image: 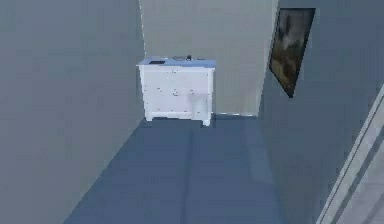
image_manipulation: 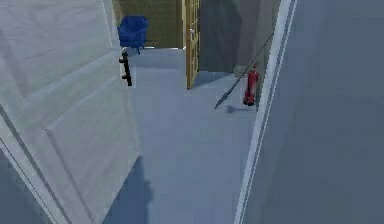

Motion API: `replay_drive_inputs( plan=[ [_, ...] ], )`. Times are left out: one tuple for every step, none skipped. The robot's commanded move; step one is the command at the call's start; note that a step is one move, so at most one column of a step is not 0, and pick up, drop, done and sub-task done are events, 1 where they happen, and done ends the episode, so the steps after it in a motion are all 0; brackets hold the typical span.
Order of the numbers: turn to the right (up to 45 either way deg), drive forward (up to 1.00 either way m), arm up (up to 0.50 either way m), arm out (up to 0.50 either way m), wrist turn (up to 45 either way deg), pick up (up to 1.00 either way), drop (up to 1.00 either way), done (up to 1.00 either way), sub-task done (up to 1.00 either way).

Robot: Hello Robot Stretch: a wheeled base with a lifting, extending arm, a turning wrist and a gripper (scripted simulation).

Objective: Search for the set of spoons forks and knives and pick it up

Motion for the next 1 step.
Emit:
replay_drive_inputs(
  plan=[
    [45.0, 0.00, 0.00, 0.00, 0.0, 0.00, 0.00, 0.00, 0.00]
  ],
)
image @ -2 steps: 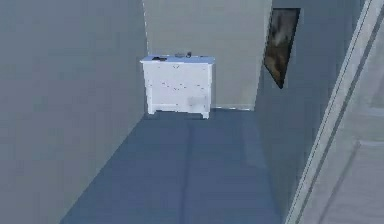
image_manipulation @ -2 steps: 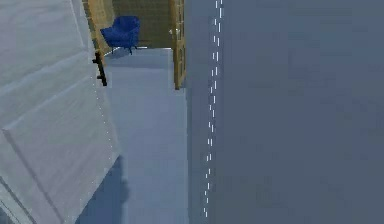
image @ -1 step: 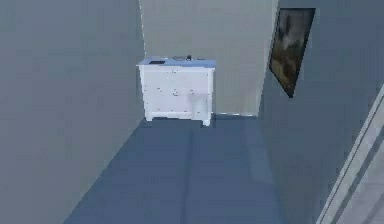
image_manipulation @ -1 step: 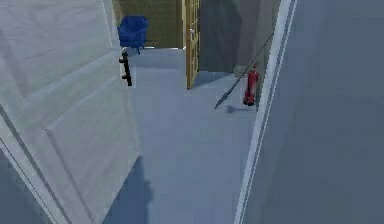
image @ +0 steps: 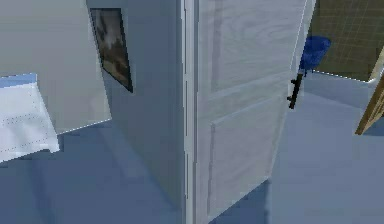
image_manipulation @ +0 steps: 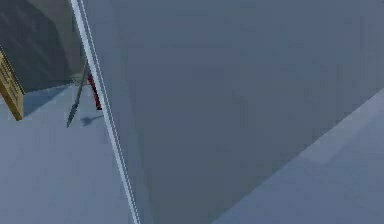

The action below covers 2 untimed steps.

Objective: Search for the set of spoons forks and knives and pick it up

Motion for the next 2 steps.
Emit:
replay_drive_inputs(
  plan=[
    [3.0, 0.00, 0.00, 0.00, 0.0, 0.00, 0.00, 0.00, 0.00],
    [0.0, 0.40, 0.00, 0.00, 0.0, 0.00, 0.00, 0.00, 0.00]
  ],
)
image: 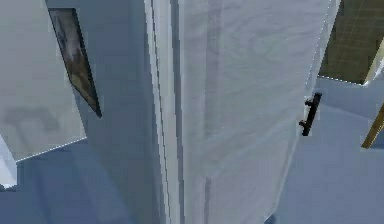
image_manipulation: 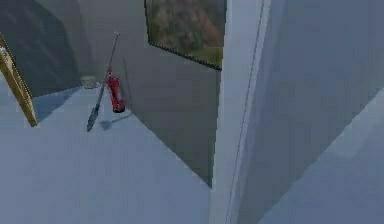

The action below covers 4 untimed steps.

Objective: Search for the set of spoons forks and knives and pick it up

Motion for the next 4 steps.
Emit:
replay_drive_inputs(
  plan=[
    [45.0, 0.00, 0.00, 0.00, 0.0, 0.00, 0.00, 0.00, 0.00],
    [3.0, 0.00, 0.00, 0.00, 0.0, 0.00, 0.00, 0.00, 0.00],
    [0.0, 1.00, 0.00, 0.00, 0.0, 0.00, 0.00, 0.00, 0.00],
    [0.0, 0.20, 0.00, 0.00, 0.0, 0.00, 0.00, 0.00, 0.00]
  ],
)
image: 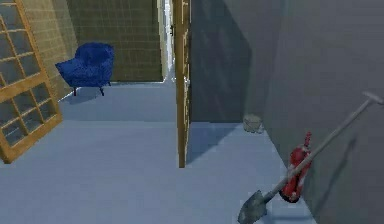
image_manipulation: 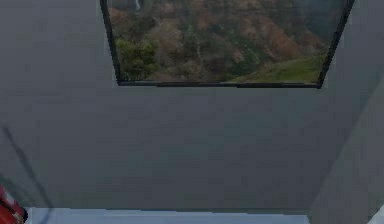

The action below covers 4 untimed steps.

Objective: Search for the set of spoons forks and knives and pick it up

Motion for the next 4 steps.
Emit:
replay_drive_inputs(
  plan=[
    [-18.0, 0.00, 0.00, 0.00, 0.0, 0.00, 0.00, 0.00, 0.00],
    [0.0, 1.00, 0.00, 0.00, 0.0, 0.00, 0.00, 0.00, 0.00],
    [-6.0, 0.00, 0.00, 0.00, 0.0, 0.00, 0.00, 0.00, 0.00],
    [0.0, 0.50, 0.00, 0.00, 0.0, 0.00, 0.00, 0.00, 0.00]
  ],
)
